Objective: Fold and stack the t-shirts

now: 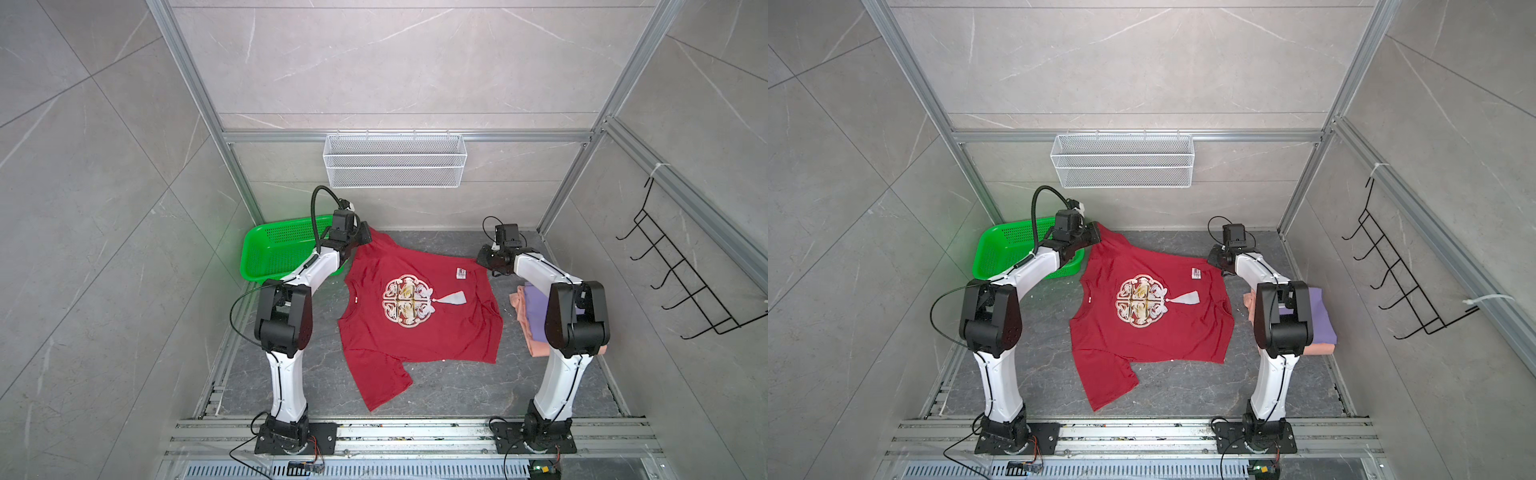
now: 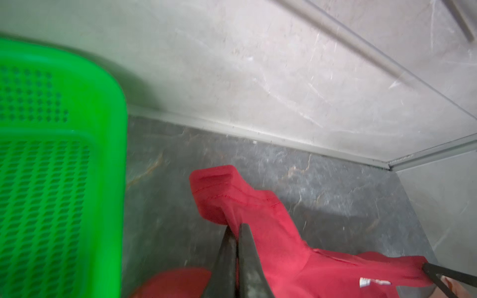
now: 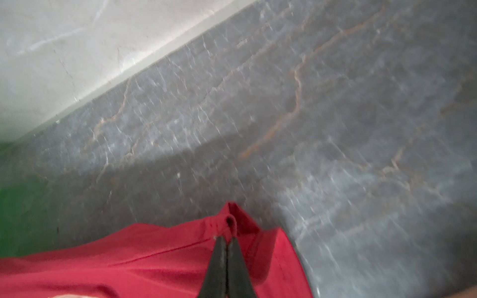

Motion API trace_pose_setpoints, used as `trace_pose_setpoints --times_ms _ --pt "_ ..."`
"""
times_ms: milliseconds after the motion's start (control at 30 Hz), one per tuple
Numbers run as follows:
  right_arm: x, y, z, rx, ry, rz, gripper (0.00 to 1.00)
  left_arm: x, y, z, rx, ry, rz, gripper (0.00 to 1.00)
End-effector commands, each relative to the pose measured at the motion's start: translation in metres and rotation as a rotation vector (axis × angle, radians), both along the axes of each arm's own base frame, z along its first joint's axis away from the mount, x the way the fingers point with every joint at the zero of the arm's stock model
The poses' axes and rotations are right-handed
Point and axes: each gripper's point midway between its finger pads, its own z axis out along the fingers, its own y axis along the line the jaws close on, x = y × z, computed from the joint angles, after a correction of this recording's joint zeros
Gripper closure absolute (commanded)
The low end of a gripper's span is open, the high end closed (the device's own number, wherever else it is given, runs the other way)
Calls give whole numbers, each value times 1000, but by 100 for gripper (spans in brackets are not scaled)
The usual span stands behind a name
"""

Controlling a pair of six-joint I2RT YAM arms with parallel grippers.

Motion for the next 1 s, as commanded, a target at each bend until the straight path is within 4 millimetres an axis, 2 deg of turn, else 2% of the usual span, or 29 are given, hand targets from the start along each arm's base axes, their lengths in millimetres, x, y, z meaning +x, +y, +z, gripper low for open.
trace_pose_setpoints --times_ms 0,233,400,667,800,900,933,967 --pt "-15 -3 18 -21 -39 31 100 -21 15 18 11 -34 33 100" --pt "-53 -1 -12 -3 29 42 100 -78 22 -18 33 63 47 100" --pt "-73 -1 -29 9 68 32 100 -107 29 -37 27 118 79 100" --pt "-96 0 -52 38 120 10 100 -139 28 -76 48 206 102 100" --pt "-101 2 -46 53 106 15 100 -147 34 -82 57 222 137 100" --pt "-103 4 -32 65 78 24 85 -151 35 -77 58 223 141 100" --pt "-105 5 -24 69 66 25 78 -154 37 -75 57 223 146 94" --pt "-108 5 -15 75 53 22 70 -156 37 -71 57 214 147 82"
